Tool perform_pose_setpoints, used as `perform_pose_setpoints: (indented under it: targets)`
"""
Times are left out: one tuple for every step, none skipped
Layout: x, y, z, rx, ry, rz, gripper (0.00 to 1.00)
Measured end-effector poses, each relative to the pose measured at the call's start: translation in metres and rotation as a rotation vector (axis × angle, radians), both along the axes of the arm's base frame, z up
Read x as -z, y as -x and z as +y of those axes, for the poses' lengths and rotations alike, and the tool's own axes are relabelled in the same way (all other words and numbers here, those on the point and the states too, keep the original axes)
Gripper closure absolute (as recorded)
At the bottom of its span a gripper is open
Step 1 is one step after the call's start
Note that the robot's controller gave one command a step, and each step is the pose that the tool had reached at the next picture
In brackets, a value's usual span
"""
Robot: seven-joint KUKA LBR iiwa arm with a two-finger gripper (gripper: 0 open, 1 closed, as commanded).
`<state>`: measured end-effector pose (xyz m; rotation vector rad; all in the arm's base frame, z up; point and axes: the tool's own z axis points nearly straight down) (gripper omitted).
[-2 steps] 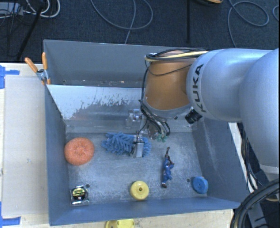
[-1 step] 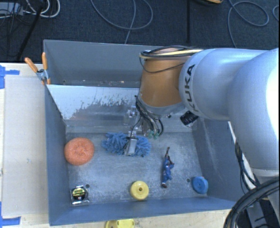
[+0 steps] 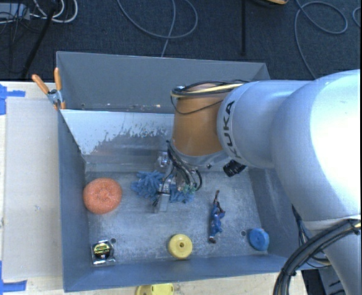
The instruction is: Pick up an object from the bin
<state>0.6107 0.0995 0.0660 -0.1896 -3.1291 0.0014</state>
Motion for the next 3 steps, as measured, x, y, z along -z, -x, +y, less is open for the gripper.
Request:
perform_pose_setpoints:
  targets:
    - [-0.004, -0.0055, 0.0054, 0.022, -0.001, -0.008, 1.0]
    - [-0.004, -0.0055, 0.0054, 0.022, -0.001, -0.008, 1.0]
    - [-0.0082, -0.0039, 0.005, 0.023, 0.0, -0.002, 1.0]
